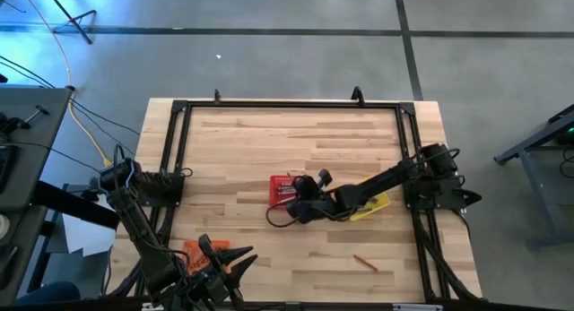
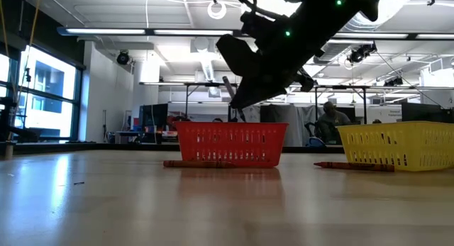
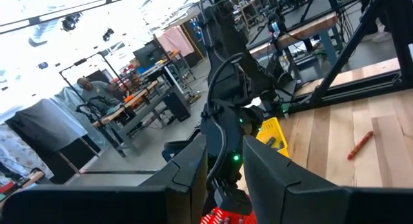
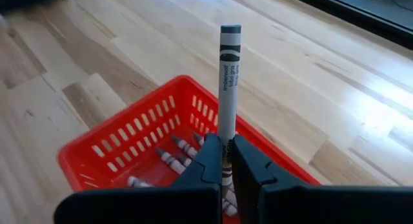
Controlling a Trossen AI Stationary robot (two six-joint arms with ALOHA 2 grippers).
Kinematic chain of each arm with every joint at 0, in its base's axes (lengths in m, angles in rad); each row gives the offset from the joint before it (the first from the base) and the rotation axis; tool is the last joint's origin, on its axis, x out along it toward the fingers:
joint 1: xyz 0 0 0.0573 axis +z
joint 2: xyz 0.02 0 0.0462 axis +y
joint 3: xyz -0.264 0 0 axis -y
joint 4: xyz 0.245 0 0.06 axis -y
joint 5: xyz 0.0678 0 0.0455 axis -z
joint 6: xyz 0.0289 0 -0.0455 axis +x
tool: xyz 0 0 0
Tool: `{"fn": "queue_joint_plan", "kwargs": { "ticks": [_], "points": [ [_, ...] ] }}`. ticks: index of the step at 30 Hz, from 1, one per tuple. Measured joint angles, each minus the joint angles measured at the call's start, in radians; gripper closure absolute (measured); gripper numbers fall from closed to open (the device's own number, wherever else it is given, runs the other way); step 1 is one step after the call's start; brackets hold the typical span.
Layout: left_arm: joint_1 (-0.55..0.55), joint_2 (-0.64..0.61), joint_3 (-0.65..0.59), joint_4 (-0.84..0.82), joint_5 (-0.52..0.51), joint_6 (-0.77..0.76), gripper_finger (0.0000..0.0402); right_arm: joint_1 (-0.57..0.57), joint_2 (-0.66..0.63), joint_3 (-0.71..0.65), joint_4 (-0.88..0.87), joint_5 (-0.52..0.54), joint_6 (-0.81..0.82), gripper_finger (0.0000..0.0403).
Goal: Sort crayons
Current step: Put the gray crayon into the red bin, then put the orange crayon into the orange bin
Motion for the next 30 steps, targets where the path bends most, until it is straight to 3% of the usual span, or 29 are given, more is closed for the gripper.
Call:
{"fn": "queue_joint_plan", "kwargs": {
  "ticks": [13,30],
  "points": [
    [0.000,0.000,0.000,-0.001,0.000,0.000,0.0316,0.002,0.000,0.000,0.021,-0.002,0.003,0.0397],
    [0.000,0.000,0.000,0.000,0.000,-0.001,0.0316,0.002,0.000,0.000,0.020,-0.099,-0.004,0.0326]
  ]
}}
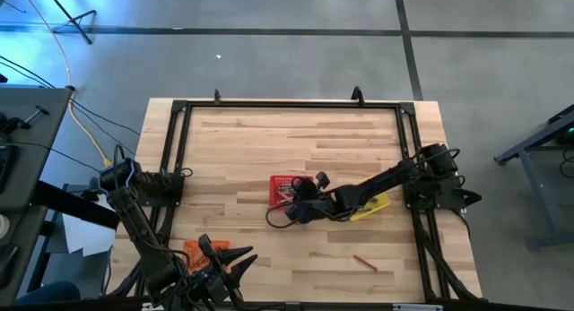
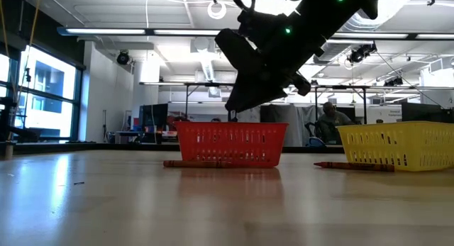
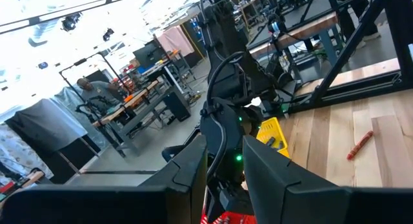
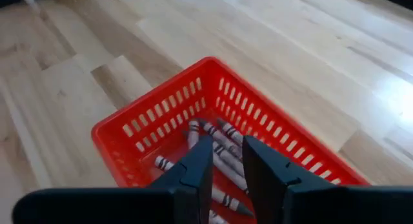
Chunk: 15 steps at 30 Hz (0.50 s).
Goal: Sort crayons
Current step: Put the orange crayon into the orange bin
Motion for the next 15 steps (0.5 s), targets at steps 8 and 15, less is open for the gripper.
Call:
{"fn": "queue_joint_plan", "kwargs": {
  "ticks": [8,15],
  "points": [
    [0.000,0.000,0.000,0.000,0.000,0.000,0.0316,0.015,-0.075,0.000,0.001,-0.339,-0.053,0.0321],
    [0.000,0.000,0.000,-0.006,0.000,-0.006,0.0316,0.126,-0.192,0.000,-0.064,-0.616,0.033,0.0320]
  ]
}}
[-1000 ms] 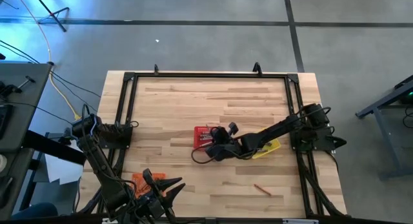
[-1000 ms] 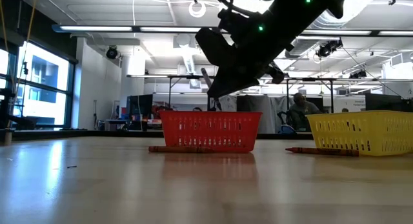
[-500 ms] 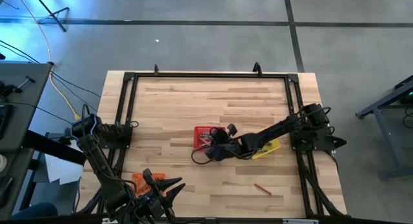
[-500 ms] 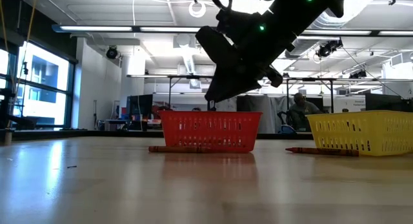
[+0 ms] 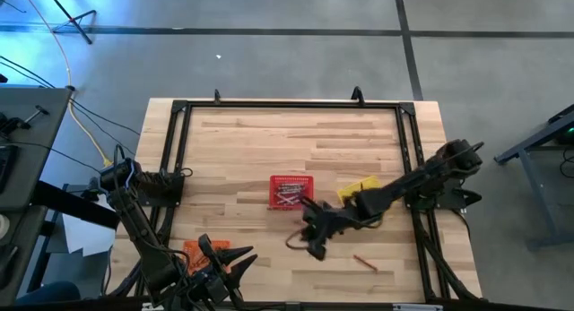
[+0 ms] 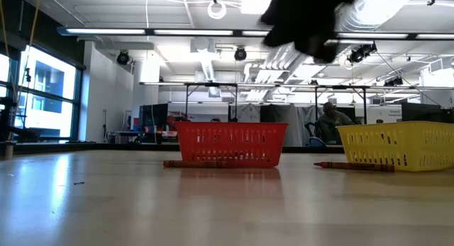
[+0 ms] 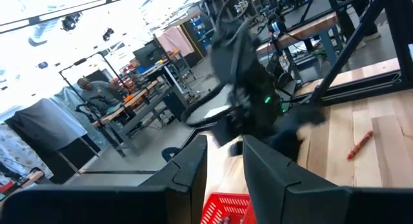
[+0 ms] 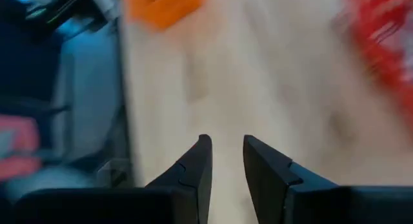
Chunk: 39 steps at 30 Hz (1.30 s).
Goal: Sort crayons
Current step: Put the orange crayon into the orange bin
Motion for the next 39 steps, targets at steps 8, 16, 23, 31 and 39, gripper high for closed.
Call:
{"fn": "queue_joint_plan", "kwargs": {
  "ticks": [8,16,23,31,39],
  "points": [
    [0.001,0.000,0.000,-0.008,0.000,-0.019,0.0316,0.204,0.010,0.000,-0.133,-0.127,0.271,0.0320],
    [0.001,0.000,0.000,-0.008,0.000,-0.028,0.0316,0.341,0.034,0.000,-0.299,-0.091,0.525,0.0320],
    [0.001,0.000,0.000,-0.008,0.000,-0.041,0.0316,0.386,0.034,0.000,-0.530,-0.079,0.664,0.0320],
    [0.001,0.000,0.000,-0.008,0.000,-0.043,0.0316,0.384,0.037,0.000,-0.644,-0.127,0.699,0.0320],
    [0.001,0.000,0.000,-0.009,0.000,-0.043,0.0316,0.382,0.109,0.000,-0.644,-0.220,0.689,0.0320]
  ]
}}
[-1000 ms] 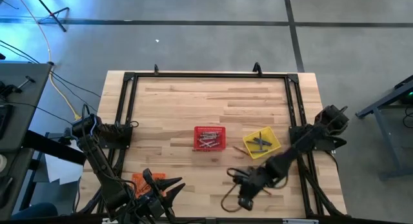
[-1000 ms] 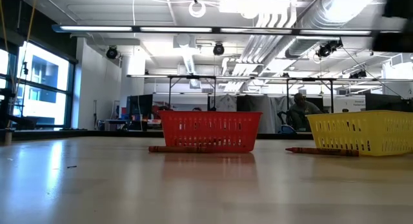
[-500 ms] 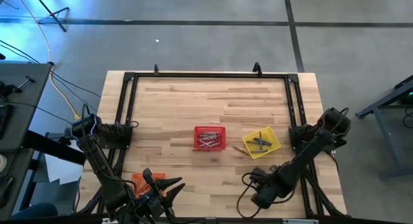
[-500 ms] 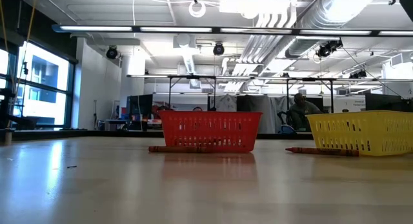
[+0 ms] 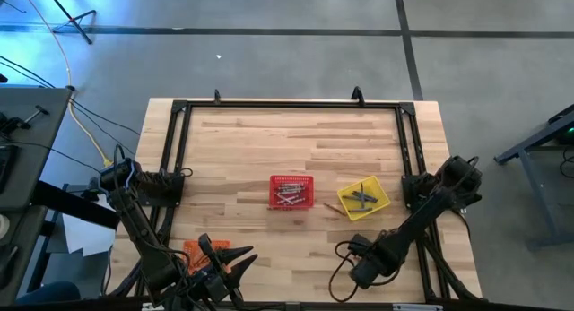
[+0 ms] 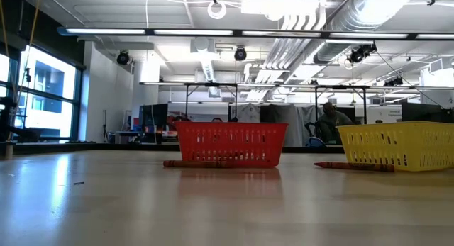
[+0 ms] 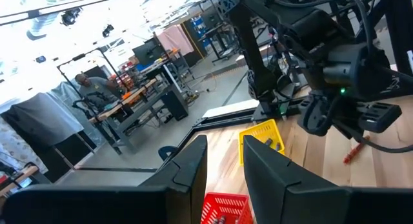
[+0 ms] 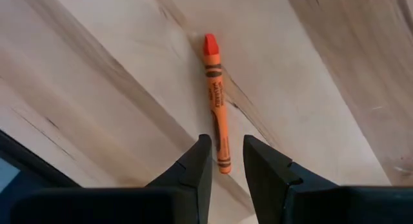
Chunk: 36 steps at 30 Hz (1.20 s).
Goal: Sort crayons
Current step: Put the orange crayon into the orange bin
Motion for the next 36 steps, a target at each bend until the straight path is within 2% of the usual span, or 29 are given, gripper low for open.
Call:
{"fn": "queue_joint_plan", "kwargs": {
  "ticks": [9,20,24,27,31,36],
  "points": [
    [0.000,0.000,0.000,0.000,0.000,0.006,0.0316,-0.003,0.012,0.000,0.004,0.007,-0.012,0.0320],
    [0.000,0.000,0.000,0.000,0.000,0.006,0.0316,-0.005,0.092,0.003,0.034,-0.001,-0.024,0.0320],
    [0.000,0.000,0.000,0.000,0.000,0.006,0.0316,-0.004,0.104,0.005,0.037,0.028,-0.021,0.0321],
    [0.000,0.000,0.000,0.000,0.000,0.006,0.0316,-0.004,0.105,0.003,0.037,0.037,-0.010,0.0338],
    [0.000,0.000,0.000,0.000,0.000,0.006,0.0316,-0.005,0.106,0.002,0.035,0.034,-0.008,0.0388],
    [0.000,0.000,0.000,0.000,0.000,0.006,0.0316,-0.006,0.104,0.011,0.053,0.015,-0.015,0.0396]
  ]
}}
